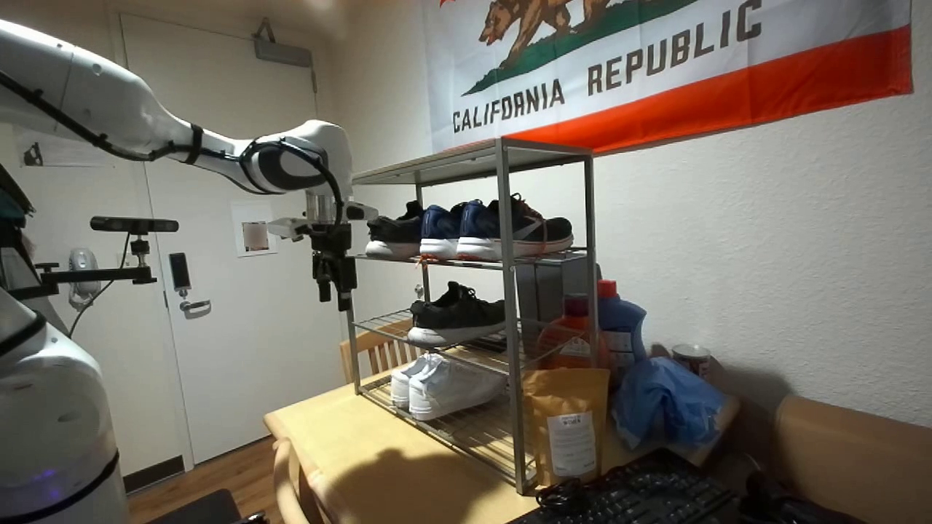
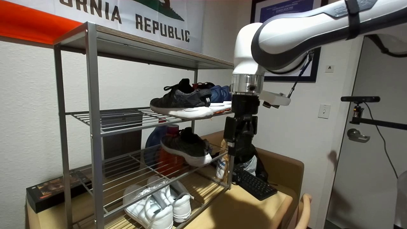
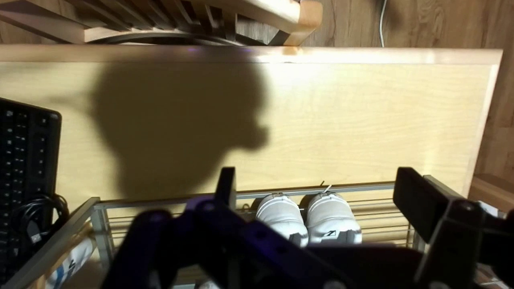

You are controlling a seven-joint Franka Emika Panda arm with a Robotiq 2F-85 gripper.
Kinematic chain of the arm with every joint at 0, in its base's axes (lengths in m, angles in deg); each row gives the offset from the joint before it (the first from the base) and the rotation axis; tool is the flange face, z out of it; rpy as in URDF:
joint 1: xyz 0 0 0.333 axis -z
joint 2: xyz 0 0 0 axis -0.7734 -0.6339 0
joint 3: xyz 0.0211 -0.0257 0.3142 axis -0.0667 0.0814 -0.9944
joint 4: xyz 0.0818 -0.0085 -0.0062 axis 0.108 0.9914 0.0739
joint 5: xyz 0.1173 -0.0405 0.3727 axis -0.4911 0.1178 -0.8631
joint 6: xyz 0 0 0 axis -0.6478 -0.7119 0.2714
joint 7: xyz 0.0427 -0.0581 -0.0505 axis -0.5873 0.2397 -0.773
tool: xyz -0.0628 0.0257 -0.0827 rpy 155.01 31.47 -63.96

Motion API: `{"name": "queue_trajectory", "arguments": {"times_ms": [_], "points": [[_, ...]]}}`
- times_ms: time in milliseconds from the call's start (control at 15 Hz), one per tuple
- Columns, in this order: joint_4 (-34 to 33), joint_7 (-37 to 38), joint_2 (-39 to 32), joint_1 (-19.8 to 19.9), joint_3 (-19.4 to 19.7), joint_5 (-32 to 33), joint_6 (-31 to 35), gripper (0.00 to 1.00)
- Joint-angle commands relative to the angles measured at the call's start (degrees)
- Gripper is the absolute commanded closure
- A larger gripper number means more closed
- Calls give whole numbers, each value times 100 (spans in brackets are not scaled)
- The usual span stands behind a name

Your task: Move the gray shoe from the third to the second shelf of the shoe rack

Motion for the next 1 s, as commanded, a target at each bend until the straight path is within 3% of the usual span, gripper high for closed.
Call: {"name": "queue_trajectory", "arguments": {"times_ms": [0,267,333,400,467,800,933], "points": [[734,678,453,50,-268,59,895,0],[1514,1700,910,184,-657,378,1909,0],[1630,1785,967,213,-769,601,1970,0],[1592,1416,938,185,-790,991,1528,0],[1371,1501,672,80,-637,639,1693,0],[1541,1601,805,112,-742,863,1696,0],[1759,1855,857,11,-733,486,2309,0]]}}
